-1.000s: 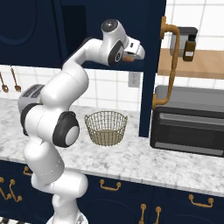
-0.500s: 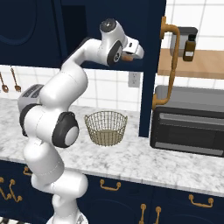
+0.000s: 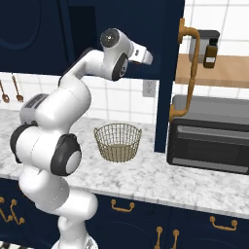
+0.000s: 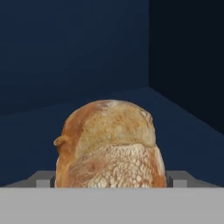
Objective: Open the cabinet, pick up the bread from the cabinet and place it in the basket. Then move the basket to the dining counter.
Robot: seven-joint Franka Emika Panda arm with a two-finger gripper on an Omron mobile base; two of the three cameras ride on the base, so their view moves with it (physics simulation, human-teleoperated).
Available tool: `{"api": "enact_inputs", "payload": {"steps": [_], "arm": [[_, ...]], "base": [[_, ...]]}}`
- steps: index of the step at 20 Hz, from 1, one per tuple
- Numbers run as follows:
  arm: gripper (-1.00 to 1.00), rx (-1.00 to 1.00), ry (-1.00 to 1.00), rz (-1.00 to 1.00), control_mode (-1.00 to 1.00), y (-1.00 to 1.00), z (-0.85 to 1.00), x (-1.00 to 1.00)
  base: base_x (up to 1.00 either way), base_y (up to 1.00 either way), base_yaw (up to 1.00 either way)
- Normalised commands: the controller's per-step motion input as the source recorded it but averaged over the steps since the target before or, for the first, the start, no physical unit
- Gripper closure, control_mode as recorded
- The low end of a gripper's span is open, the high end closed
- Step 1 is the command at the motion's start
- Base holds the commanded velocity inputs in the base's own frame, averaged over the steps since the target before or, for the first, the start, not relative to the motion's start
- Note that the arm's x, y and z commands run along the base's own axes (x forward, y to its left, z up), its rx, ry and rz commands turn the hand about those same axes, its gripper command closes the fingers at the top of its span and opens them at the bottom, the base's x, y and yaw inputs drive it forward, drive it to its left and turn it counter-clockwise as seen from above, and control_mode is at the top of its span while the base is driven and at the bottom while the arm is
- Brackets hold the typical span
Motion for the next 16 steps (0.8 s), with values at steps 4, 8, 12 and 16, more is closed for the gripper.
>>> {"api": "enact_inputs", "payload": {"steps": [4, 8, 12, 16], "arm": [[1.00, 0.00, -0.21, 0.00, -1.00, 0.22, 0.26, -0.83], [1.00, 0.00, -0.11, 0.01, -1.00, 0.47, 0.59, -1.00], [1.00, 0.00, 0.00, 0.07, -1.00, 0.59, 0.30, -1.00], [1.00, 0.00, 0.07, 0.08, -1.00, 0.38, 0.01, -1.00]], "base": [[0.00, 0.00, 0.00], [0.00, 0.00, 0.00], [0.00, 0.00, 0.00], [0.00, 0.00, 0.00]]}}
